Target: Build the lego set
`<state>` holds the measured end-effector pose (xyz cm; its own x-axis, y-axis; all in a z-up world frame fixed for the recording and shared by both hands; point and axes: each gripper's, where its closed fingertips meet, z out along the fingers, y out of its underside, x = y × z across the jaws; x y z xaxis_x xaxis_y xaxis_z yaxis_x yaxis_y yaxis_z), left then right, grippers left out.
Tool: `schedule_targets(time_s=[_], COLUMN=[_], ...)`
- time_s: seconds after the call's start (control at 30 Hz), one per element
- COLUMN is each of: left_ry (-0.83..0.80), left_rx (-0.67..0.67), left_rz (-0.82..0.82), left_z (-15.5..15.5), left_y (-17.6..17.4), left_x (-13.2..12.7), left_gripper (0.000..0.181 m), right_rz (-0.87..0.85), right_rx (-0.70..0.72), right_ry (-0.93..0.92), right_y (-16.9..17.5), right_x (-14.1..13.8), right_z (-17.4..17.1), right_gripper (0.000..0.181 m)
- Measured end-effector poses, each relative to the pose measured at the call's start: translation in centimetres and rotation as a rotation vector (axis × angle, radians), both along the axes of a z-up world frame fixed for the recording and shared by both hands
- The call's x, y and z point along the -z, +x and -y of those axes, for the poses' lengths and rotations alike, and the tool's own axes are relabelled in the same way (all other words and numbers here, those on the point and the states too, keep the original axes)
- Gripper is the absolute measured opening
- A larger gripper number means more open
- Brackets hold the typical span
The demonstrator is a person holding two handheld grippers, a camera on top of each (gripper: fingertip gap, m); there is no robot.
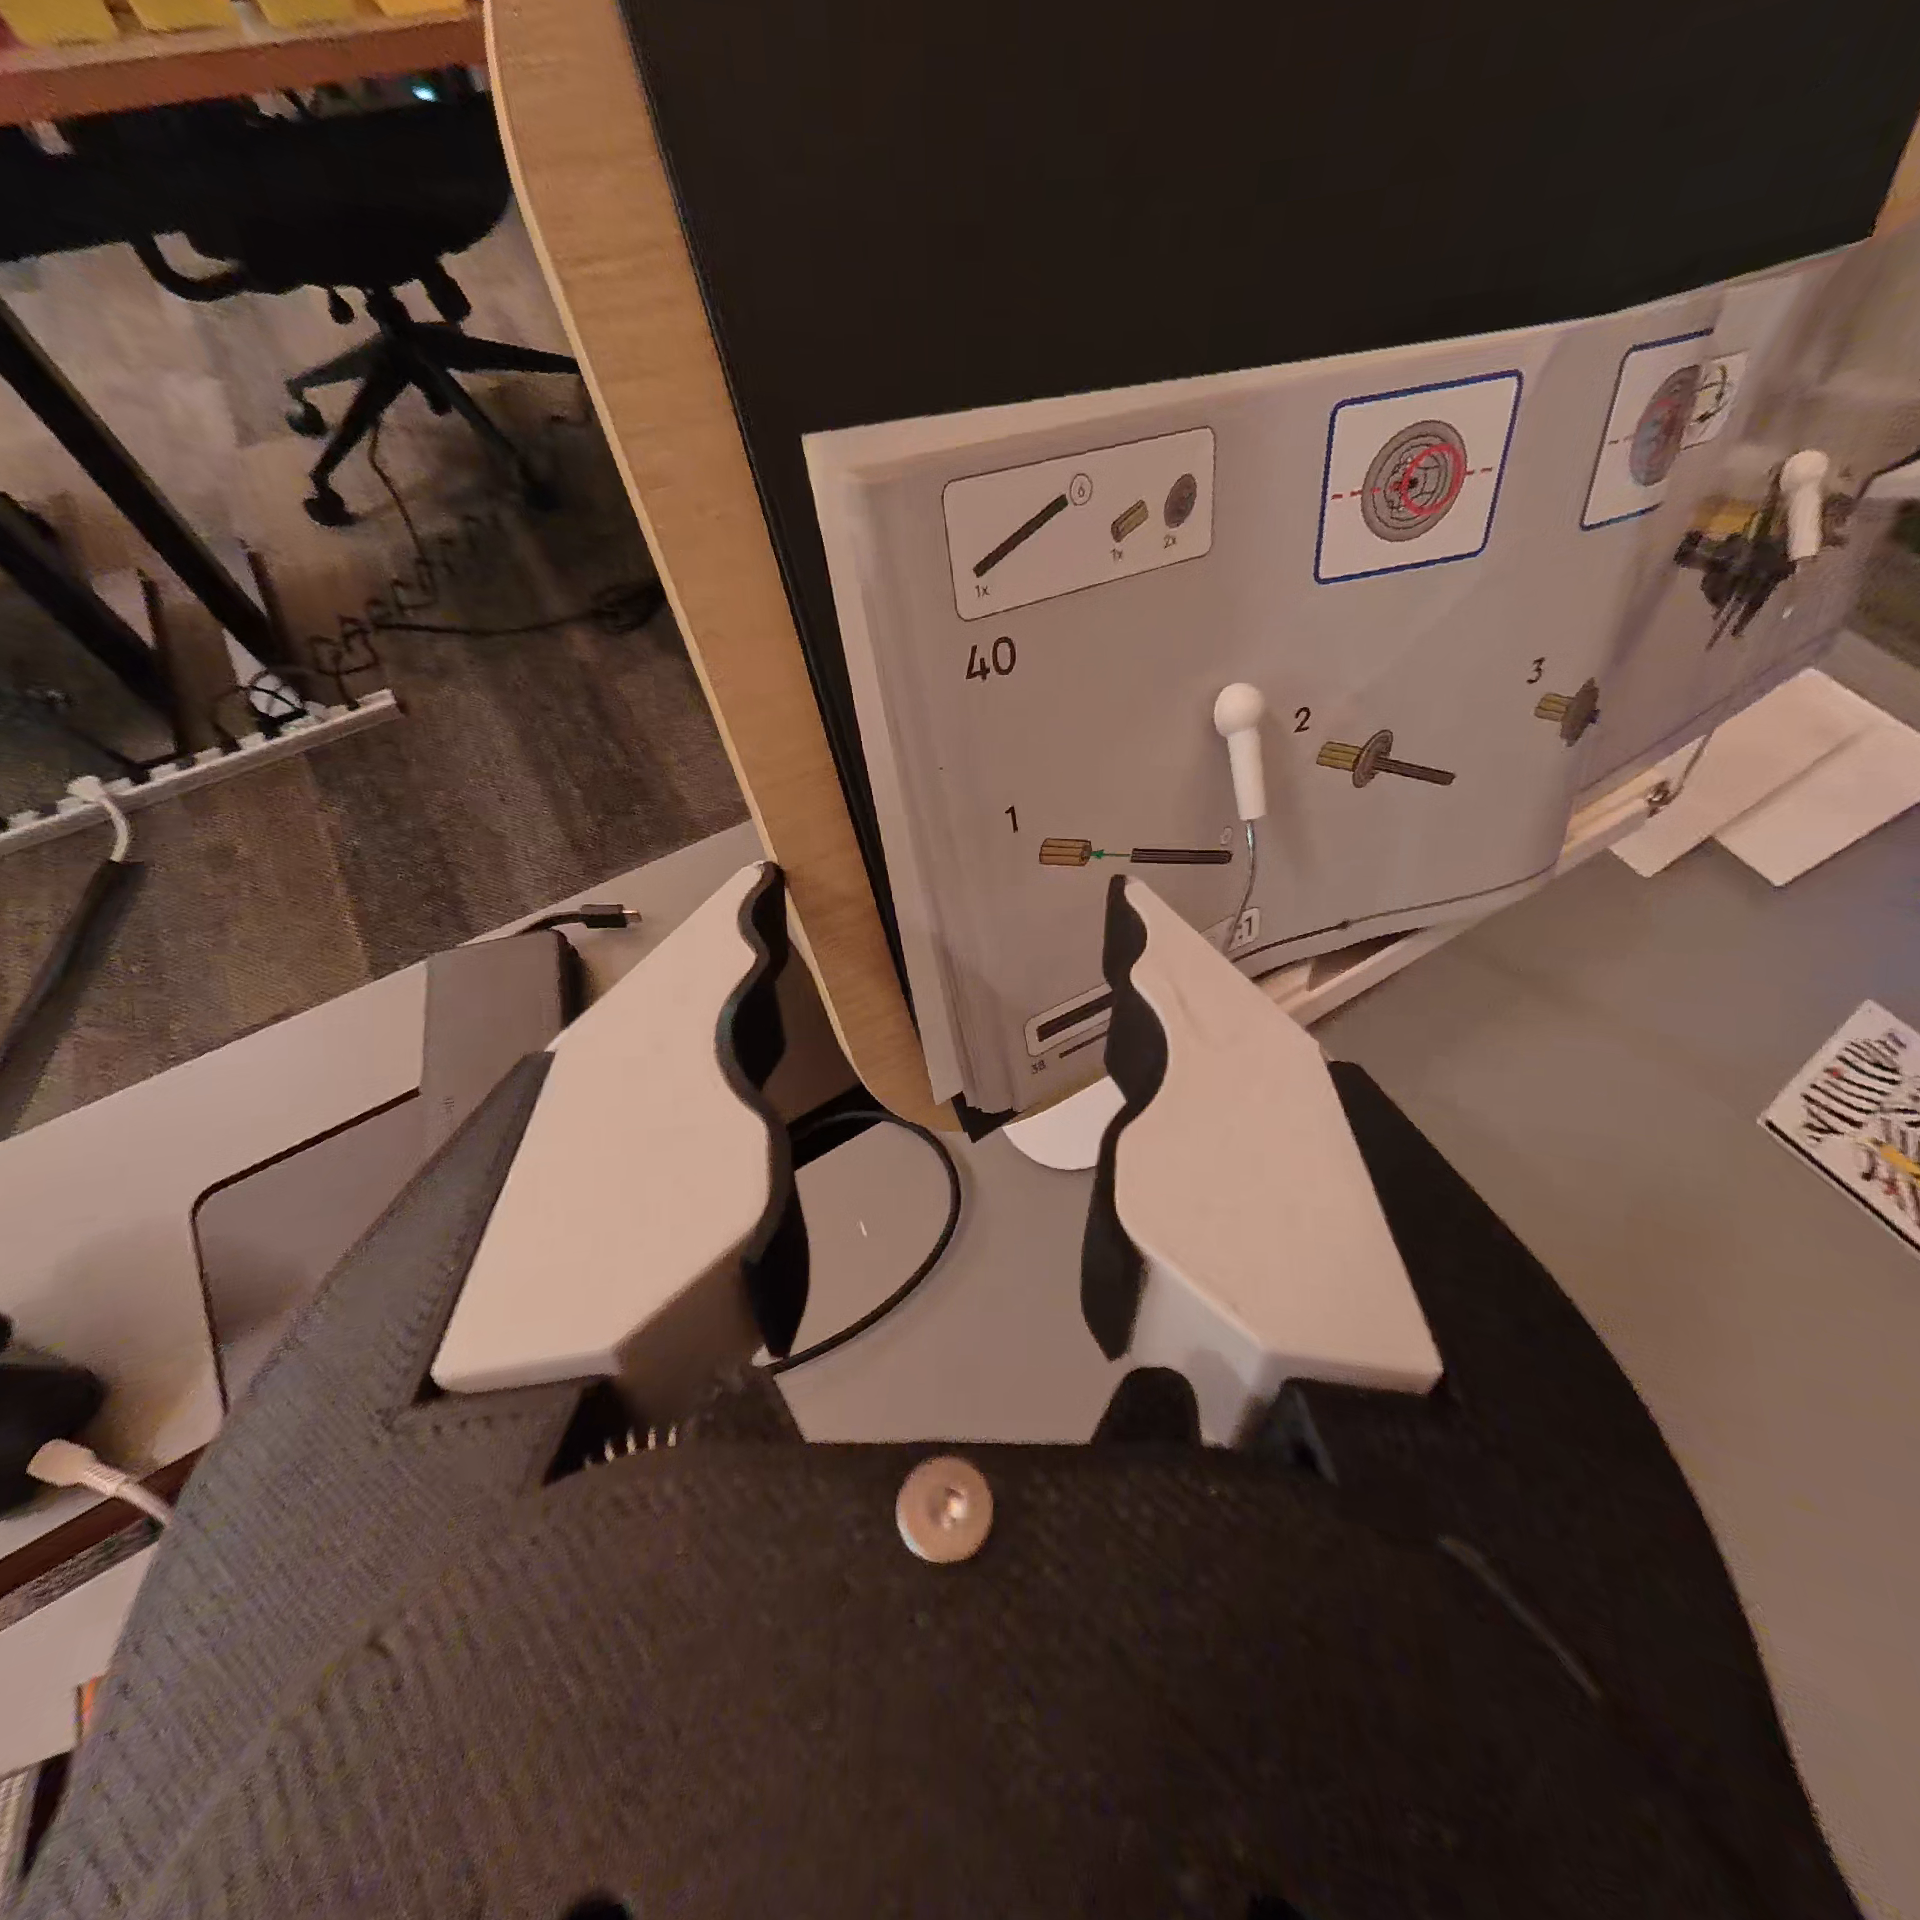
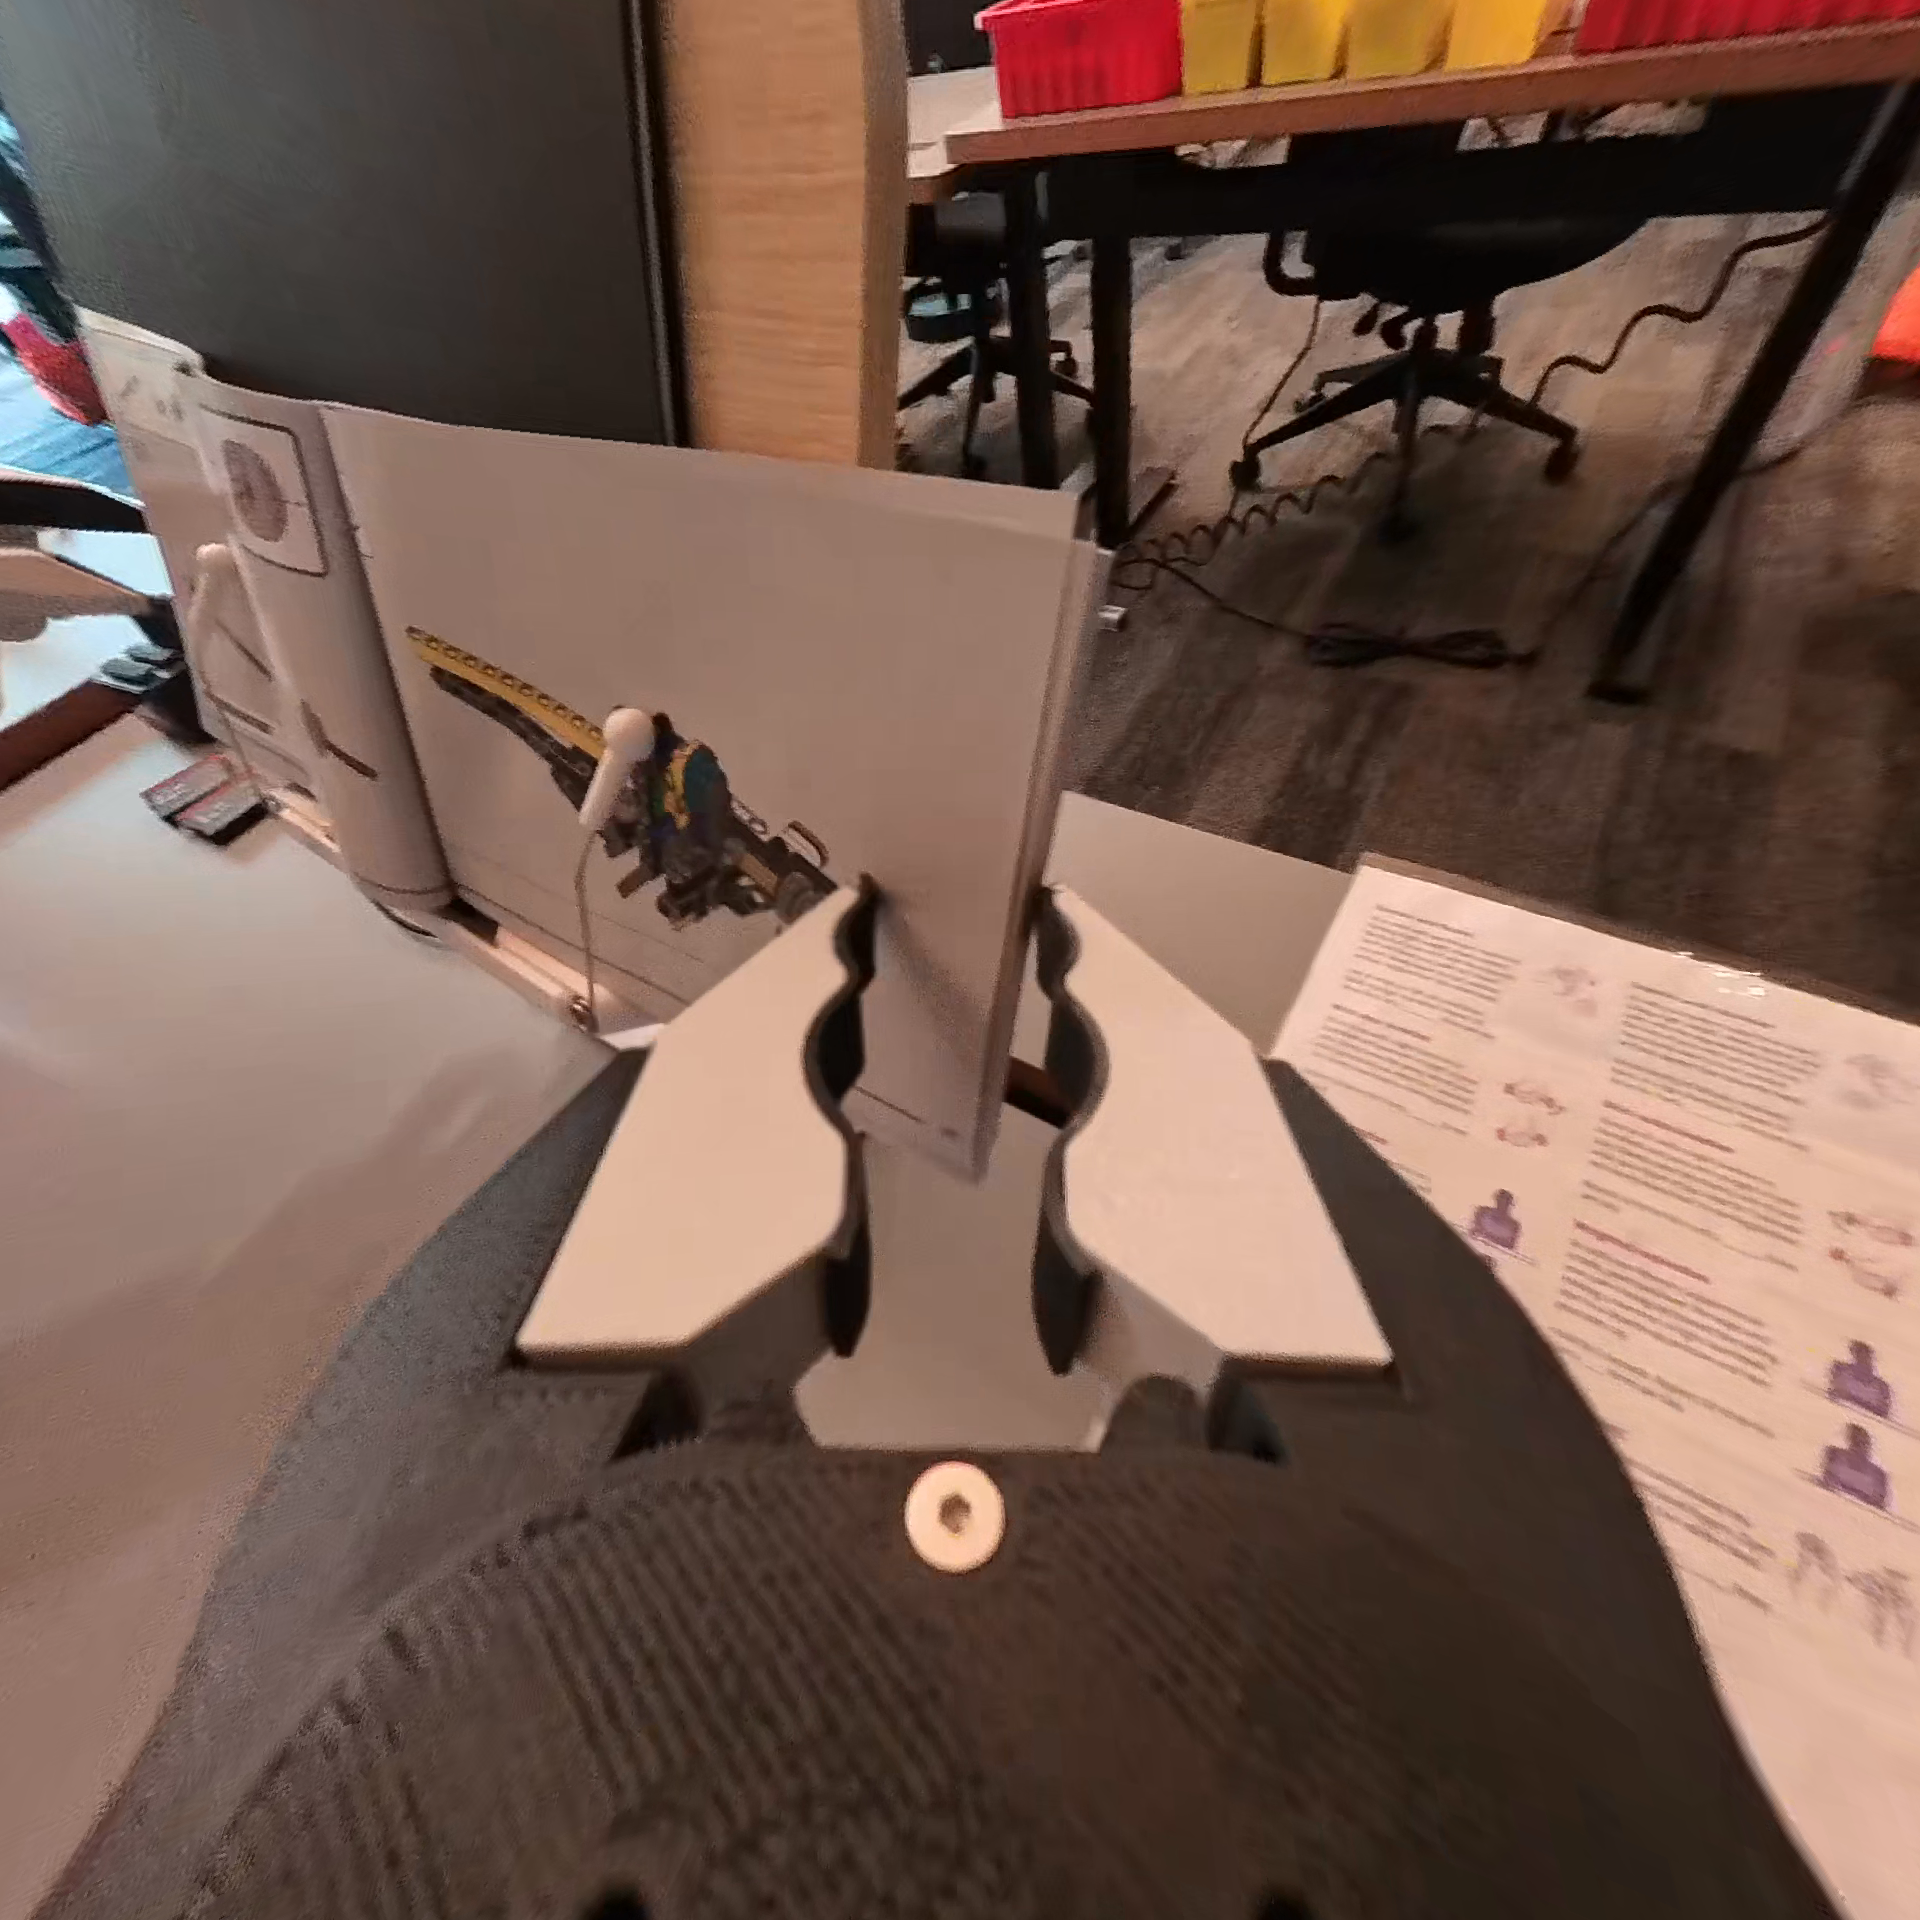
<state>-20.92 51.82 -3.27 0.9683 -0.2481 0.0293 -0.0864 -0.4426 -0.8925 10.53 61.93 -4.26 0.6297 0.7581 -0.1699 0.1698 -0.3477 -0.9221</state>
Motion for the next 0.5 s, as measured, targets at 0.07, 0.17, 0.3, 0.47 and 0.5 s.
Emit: schedule_targets(time_s=[0.07,0.17,0.3,0.47,0.5], left_ry=[0.008,-0.007,0.02,-0.005,-0.01], left_rx=[-0.005,0.037,0.019,0.02,0.017], left_rz=[-0.031,-0.036,-0.076,-0.003,-0.011], left_z=[0.2,0.8,0.9,1.4,1.5], left_y=[0.0,1.0,0.9,1.2,1.1], left_x=[0.2,1.0,1.3,2.0,2.3], left_gripper=[0.058,0.044,0.043,0.046,0.045], right_rz=[0.031,0.051,0.043,0.017,0.011], right_rx=[0.011,-0.001,-0.047,-0.092,-0.097], right_ry=[0.051,0.145,0.156,0.135,0.131], right_y=[0.6,0.8,0.4,0.3,0.3], right_x=[-0.2,-0.8,-1.1,-1.1,-1.1], right_z=[0.1,0.9,1.8,2.0,2.0], right_gripper=[0.017,0.006,0.001,0.0,0.001])
